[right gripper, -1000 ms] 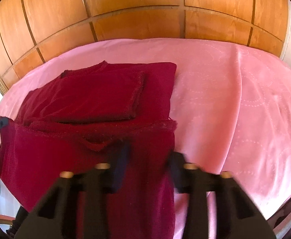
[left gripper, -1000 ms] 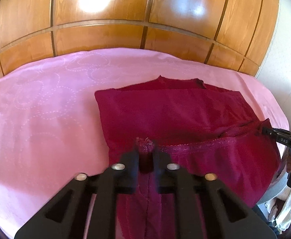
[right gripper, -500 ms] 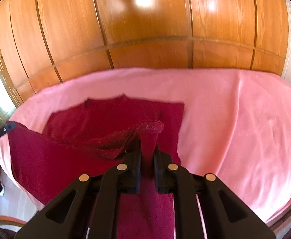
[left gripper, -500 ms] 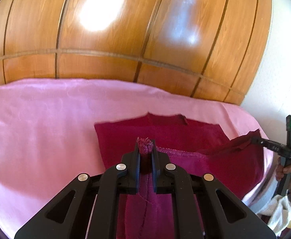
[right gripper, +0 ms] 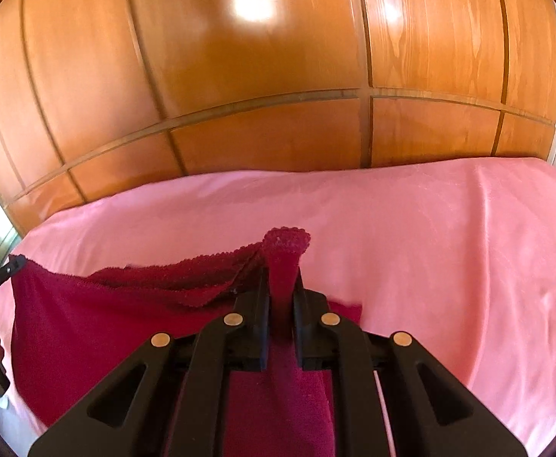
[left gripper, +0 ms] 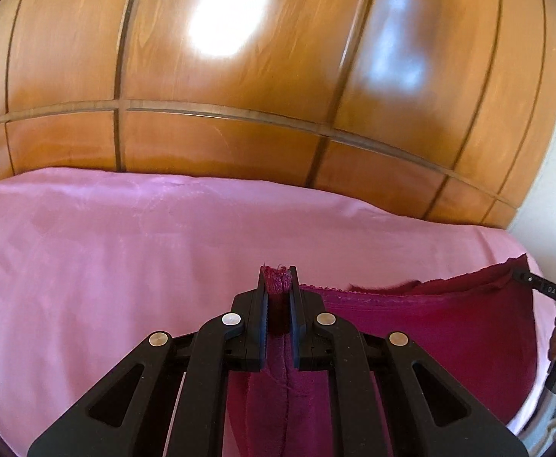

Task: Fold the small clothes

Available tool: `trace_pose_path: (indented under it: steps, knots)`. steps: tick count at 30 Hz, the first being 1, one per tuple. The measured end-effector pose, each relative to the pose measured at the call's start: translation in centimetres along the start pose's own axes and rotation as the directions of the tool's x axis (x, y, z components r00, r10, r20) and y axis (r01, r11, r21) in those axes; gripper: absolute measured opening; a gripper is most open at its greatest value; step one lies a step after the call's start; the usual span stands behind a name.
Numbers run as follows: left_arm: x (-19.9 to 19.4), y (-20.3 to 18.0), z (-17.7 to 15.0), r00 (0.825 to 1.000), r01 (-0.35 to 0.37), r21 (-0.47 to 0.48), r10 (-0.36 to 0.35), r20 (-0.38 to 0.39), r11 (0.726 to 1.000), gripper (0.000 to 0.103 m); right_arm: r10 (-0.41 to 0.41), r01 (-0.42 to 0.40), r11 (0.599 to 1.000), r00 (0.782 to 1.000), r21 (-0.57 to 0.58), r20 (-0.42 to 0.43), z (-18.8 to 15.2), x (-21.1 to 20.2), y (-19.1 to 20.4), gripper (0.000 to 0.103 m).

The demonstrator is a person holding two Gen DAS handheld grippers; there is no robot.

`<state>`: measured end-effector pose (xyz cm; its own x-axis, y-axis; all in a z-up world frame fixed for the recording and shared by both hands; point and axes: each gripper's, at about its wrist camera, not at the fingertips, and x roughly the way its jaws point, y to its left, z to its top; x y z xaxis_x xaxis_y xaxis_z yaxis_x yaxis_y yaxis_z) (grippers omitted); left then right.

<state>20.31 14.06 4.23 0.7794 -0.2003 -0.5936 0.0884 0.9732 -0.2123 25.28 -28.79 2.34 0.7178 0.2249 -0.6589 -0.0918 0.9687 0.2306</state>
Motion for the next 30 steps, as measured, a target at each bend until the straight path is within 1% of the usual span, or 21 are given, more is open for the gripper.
trace_pose_path:
  steps: [2, 4, 6, 7, 8, 9, 10, 11, 12, 14, 16, 17, 20, 21, 22, 24, 26, 28, 30]
  knots:
    - [2.7, 0.2, 0.5, 0.999, -0.032, 0.009, 0.032, -0.033, 0.999, 0.008, -0.027, 0.027, 1.0, 0.999, 0.01, -0.041, 0.3, 2.8, -0.3, 0.009]
    - [5.2, 0.5, 0.4, 0.995, -0.061, 0.009, 0.062, -0.074, 0.998, 0.008, -0.047, 0.048, 0.999, 0.995, 0.018, -0.088, -0.2, 5.4, -0.8, 0.009]
    - [8.3, 1.3, -0.3, 0.985, -0.088, -0.014, 0.085, -0.152, 0.996, 0.008, -0.052, 0.06, 0.997, 0.985, 0.041, -0.164, -1.1, 8.2, -1.6, 0.009]
    - [9.5, 1.8, -0.6, 0.977, -0.088, -0.03, 0.081, -0.196, 0.996, 0.008, -0.061, 0.072, 0.996, 0.979, 0.051, -0.193, -1.8, 9.3, -2.0, 0.009]
    - [10.0, 2.1, -0.9, 0.973, -0.086, -0.044, 0.074, -0.219, 0.995, 0.008, -0.052, 0.066, 0.996, 0.978, 0.062, -0.204, -2.1, 9.6, -2.3, 0.012]
    - [10.1, 2.5, -1.0, 0.97, -0.087, -0.061, 0.071, -0.231, 0.994, 0.008, -0.038, 0.055, 0.995, 0.98, 0.08, -0.197, -2.3, 9.5, -2.6, 0.016]
    - [9.9, 2.9, -1.2, 0.972, -0.077, -0.078, 0.057, -0.228, 0.994, 0.01, -0.032, 0.049, 0.995, 0.982, 0.089, -0.188, -2.2, 9.2, -2.8, 0.023]
    - [9.0, 3.3, -1.2, 0.975, -0.062, -0.099, 0.039, -0.217, 0.993, 0.013, -0.02, 0.039, 0.994, 0.984, 0.104, -0.175, -2.2, 8.4, -3.1, 0.045]
    - [8.3, 3.7, -1.3, 0.977, -0.057, -0.115, 0.032, -0.209, 0.992, 0.017, -0.014, 0.032, 0.993, 0.987, 0.112, -0.159, -2.2, 7.7, -3.2, 0.058]
    - [6.4, 4.6, -1.7, 0.982, -0.036, -0.145, 0.008, -0.188, 0.989, 0.018, -0.007, 0.021, 0.994, 0.991, 0.104, -0.137, -2.4, 6.0, -3.5, 0.06]
    - [4.3, 5.3, -2.6, 0.984, -0.018, -0.165, -0.012, -0.18, 0.986, 0.018, 0.007, 0.007, 0.994, 0.991, 0.106, -0.132, -3.1, 4.4, -3.6, 0.065]
    - [3.0, 5.8, -3.4, 0.983, -0.006, -0.172, -0.025, -0.182, 0.985, 0.018, 0.027, -0.012, 0.994, 0.991, 0.112, -0.134, -3.7, 3.4, -3.9, 0.068]
    - [-0.2, 6.7, -6.0, 0.974, 0.057, -0.201, -0.099, -0.203, 0.978, 0.018, 0.086, -0.067, 0.988, 0.987, 0.136, -0.136, -6.2, 0.4, -4.4, 0.07]
    - [-1.4, 6.9, -7.2, 0.967, 0.094, -0.209, -0.139, -0.214, 0.973, 0.018, 0.108, -0.087, 0.985, 0.984, 0.15, -0.14, -7.2, -0.9, -4.3, 0.071]
    - [-2.3, 7.1, -8.1, 0.962, 0.115, -0.215, -0.163, -0.22, 0.97, 0.031, 0.146, -0.119, 0.977, 0.978, 0.174, -0.15, -8.5, -2.0, -4.5, 0.071]
    - [-4.8, 7.3, -10.5, 0.952, 0.162, -0.238, -0.216, -0.219, 0.958, 0.051, 0.185, -0.151, 0.968, 0.969, 0.2, -0.163, -10.1, -3.5, -4.7, 0.072]
    - [-6.8, 7.3, -12.4, 0.944, 0.195, -0.25, -0.251, -0.215, 0.948, 0.052, 0.208, -0.169, 0.962, 0.962, 0.215, -0.177, -12.2, -5.3, -4.8, 0.073]
    - [-8.3, 7.4, -14.1, 0.93, 0.241, -0.288, -0.306, -0.205, 0.927, 0.052, 0.231, -0.181, 0.953, 0.953, 0.245, -0.196, -13.8, -6.5, -4.8, 0.074]
    - [-8.7, 7.1, -15.2, 0.918, 0.272, -0.302, -0.34, -0.201, 0.914, 0.052, 0.241, -0.187, 0.95, 0.947, 0.249, -0.21, -15.0, -7.1, -4.6, 0.075]
